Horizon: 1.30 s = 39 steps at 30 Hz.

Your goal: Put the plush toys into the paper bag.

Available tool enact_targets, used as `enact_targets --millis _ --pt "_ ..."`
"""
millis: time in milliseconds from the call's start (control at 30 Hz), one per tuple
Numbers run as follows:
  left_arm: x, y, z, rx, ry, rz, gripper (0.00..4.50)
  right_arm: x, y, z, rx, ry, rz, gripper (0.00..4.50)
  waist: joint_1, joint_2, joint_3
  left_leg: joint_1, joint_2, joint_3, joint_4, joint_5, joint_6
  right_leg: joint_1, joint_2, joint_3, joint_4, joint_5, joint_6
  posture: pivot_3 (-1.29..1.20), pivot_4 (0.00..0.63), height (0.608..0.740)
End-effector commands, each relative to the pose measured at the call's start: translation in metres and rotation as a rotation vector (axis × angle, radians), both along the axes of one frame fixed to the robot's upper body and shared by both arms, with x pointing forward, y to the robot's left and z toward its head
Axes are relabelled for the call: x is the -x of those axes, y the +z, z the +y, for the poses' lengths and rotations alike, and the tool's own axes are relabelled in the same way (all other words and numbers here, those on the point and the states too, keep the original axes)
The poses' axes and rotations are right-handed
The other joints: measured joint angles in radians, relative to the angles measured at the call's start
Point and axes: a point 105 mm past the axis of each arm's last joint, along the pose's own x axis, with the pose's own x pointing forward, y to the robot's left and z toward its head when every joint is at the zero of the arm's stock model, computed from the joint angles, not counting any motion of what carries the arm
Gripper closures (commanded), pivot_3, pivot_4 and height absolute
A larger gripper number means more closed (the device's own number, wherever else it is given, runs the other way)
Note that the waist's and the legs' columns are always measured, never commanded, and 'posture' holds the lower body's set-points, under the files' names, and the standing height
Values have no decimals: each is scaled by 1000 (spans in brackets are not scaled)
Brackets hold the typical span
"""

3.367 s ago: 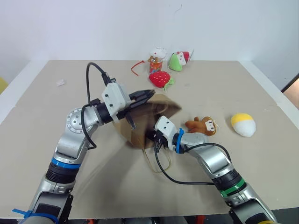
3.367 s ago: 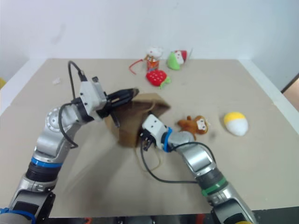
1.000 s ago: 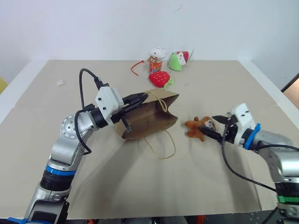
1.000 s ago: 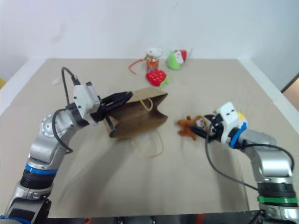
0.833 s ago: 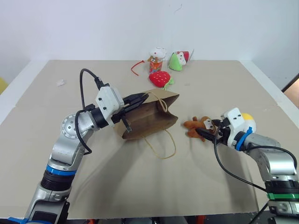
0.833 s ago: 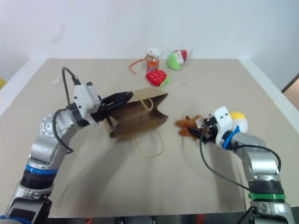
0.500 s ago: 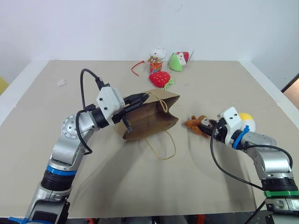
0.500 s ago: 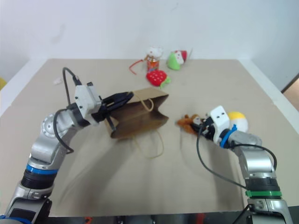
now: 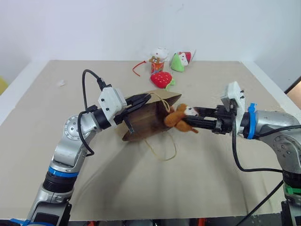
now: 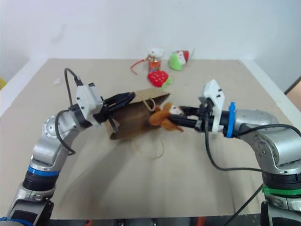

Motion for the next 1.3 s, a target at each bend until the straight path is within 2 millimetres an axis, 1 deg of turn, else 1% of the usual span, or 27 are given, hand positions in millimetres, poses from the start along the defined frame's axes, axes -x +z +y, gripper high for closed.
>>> enact_targets --millis 33,133,200,233,267,333,367,400,467,567,633,700,733,767,800,833,867,967,1033,1067,1133,1167,1233,1300 --pt "2 11 -2 18 10 -50 4500 9 8 32 -62 75 6 2787 0 0 0 0 0 0 0 0 0 0 0 0 0 0 0 0 150 740" --pt "2 12 -2 31 14 -51 4500 -2 1 46 -71 48 -13 2787 -1 0 0 0 -1 2 0 0 0 -1 -1 0 0 0 0 0 150 740" --pt "2 15 -4 45 10 -54 4500 -21 -5 58 -89 -26 -38 2787 -5 0 0 0 -1 3 1 0 0 -1 -1 1 0 0 1 0 150 740" --pt "3 16 -6 51 5 -56 4500 -27 -8 64 -96 -40 -46 2787 -5 0 0 0 -1 4 1 0 0 -1 -1 2 0 1 1 0 150 740" --pt "4 17 -7 54 2 -59 4500 -37 -14 69 -85 -76 -61 2787 -5 0 0 0 0 3 1 0 0 -1 -1 1 0 1 1 0 150 740" --pt "6 18 -9 58 -1 -63 4500 -49 -24 75 -43 -120 -115 2787 -5 0 0 0 0 4 1 0 0 -2 0 2 0 2 1 0 150 740" --pt "6 19 -10 60 -2 -65 4500 -60 -28 77 -37 -168 -139 2787 -5 0 0 0 0 4 1 0 0 -2 0 1 0 2 1 0 150 740" --pt "7 19 -10 62 -2 -66 4500 -67 -30 79 -48 -195 -145 2787 -5 0 0 -1 0 4 1 0 0 -2 0 1 0 1 1 0 150 740" --pt "8 21 -10 66 0 -69 4500 -73 -29 84 -100 -221 -120 2787 -4 0 0 -2 0 3 0 0 0 -3 0 1 0 1 1 0 150 740" --pt "9 21 -10 67 3 -68 4500 -77 -30 88 -123 -234 -112 2787 -4 0 0 -3 0 4 0 0 0 -3 0 2 0 1 1 0 150 740" --pt "9 19 -9 62 8 -64 4500 -77 -26 89 -134 -228 -126 2405 -4 0 0 -3 0 3 0 0 0 -3 0 2 0 1 1 0 150 740" --pt "8 19 -8 60 13 -58 4500 -73 -20 88 -131 -203 -158 1736 -4 0 0 -3 0 3 0 0 0 -3 0 1 0 1 1 0 150 740" --pt "7 18 -7 58 15 -58 4500 -69 -16 85 -135 -194 -162 1265 -4 0 0 -3 0 3 0 0 0 -3 0 1 0 2 1 0 150 740" --pt "7 18 -6 55 17 -57 4500 -63 -10 81 -162 -172 -148 863 -4 0 0 -3 0 3 0 0 0 -3 0 1 0 2 1 0 150 740" --pt "6 18 -6 52 19 -56 4500 -58 -5 76 -182 -160 -134 645 -4 0 0 -3 0 3 0 0 0 -3 0 1 0 2 1 0 150 740" --pt "6 17 -5 46 17 -53 4500 -52 -1 69 -191 -147 -119 116 -4 0 0 -3 0 3 0 0 0 -3 0 1 0 2 1 0 150 740" --pt "6 16 -5 43 16 -50 4500 -48 1 65 -193 -139 -110 38 -4 0 0 -3 0 3 0 0 0 -3 -1 1 0 1 1 0 150 740" --pt "4 17 -3 42 22 -52 4500 -22 1 40 -140 -66 -40 38 -2 0 0 -3 -1 3 0 0 0 -3 -1 0 0 1 1 0 150 740" --pt "3 18 -3 43 23 -55 4500 -12 2 28 -130 -52 -15 38 -2 0 0 -3 -1 2 0 0 0 -3 -2 0 -1 1 0 0 150 740" --pt "3 19 -3 44 24 -58 4500 -10 3 16 -135 -68 14 38 -3 -1 0 -3 -1 2 0 0 0 -3 -2 0 -1 1 0 0 150 740" --pt "2 20 -3 48 26 -62 4500 -7 3 -15 -106 -124 65 38 -3 0 0 -3 -1 3 0 0 0 -3 -2 0 -1 1 1 0 150 740" --pt "1 21 -3 49 26 -62 4500 -10 2 -34 -64 -189 62 38 -3 0 0 -2 -1 3 0 0 0 -2 -2 0 -1 1 1 0 150 740" --pt "1 21 -3 49 23 -62 4500 -24 1 -71 5 -357 22 38 -3 -1 0 -2 -2 3 0 0 0 -2 -2 0 -1 1 0 0 150 740" --pt "1 21 -3 48 17 -61 4500 -42 5 -111 32 -564 -51 38 -4 -1 0 -1 -2 3 1 0 0 -1 -3 0 -1 -1 -3 0 150 740"
